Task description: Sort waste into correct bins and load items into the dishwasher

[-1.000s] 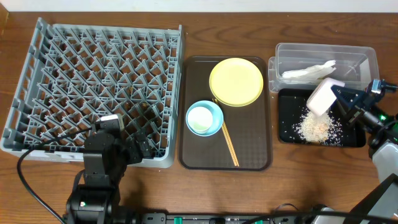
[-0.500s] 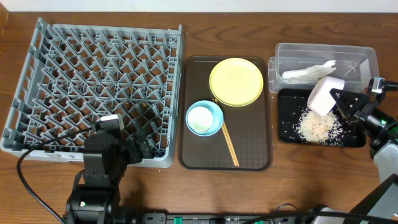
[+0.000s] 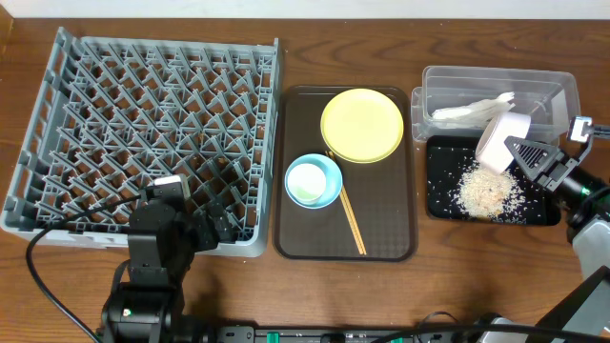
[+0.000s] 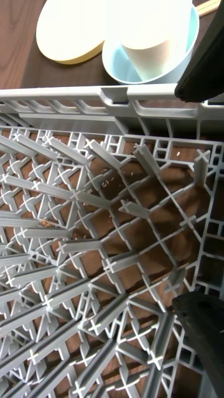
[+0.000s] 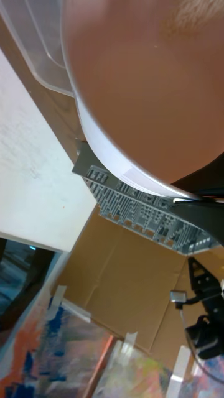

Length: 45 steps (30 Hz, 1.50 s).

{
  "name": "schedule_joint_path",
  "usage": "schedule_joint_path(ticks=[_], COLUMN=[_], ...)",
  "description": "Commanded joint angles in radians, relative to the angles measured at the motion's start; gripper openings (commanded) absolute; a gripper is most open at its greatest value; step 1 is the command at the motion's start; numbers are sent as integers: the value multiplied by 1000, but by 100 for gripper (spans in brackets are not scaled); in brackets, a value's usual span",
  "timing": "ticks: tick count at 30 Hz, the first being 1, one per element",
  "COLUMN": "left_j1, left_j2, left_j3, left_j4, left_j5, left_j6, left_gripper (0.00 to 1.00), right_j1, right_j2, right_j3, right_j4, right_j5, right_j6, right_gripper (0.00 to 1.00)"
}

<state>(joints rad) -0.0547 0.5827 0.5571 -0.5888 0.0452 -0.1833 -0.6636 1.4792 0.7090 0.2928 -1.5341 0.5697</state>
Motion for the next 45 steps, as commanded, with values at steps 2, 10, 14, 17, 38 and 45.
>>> schedule_joint_path(ticks=[2, 10, 14, 17, 38, 45], left_j1=[4, 4, 4, 4, 4, 4], left_j2=[1, 1, 1, 1, 1, 1], left_j3=[23, 23, 23, 23, 23, 23], left_j4=[-2, -2, -2, -2, -1, -2], left_j5=[-12, -12, -12, -12, -12, -12], left_j6=[6, 6, 6, 6, 6, 6], left_gripper=[100, 100, 100, 100, 100, 100], right_j1=[-4, -5, -3, -5, 126, 344], right_j2=[7, 7, 7, 7, -18, -132], right_j3=[1, 1, 1, 1, 3, 5], right_j4=[3, -94, -89, -27, -155, 318], right_j5=[-22, 142, 116, 43, 81, 137], right_j6=[-47, 337, 296, 238, 258, 616], right_gripper=[1, 1, 1, 1, 1, 1])
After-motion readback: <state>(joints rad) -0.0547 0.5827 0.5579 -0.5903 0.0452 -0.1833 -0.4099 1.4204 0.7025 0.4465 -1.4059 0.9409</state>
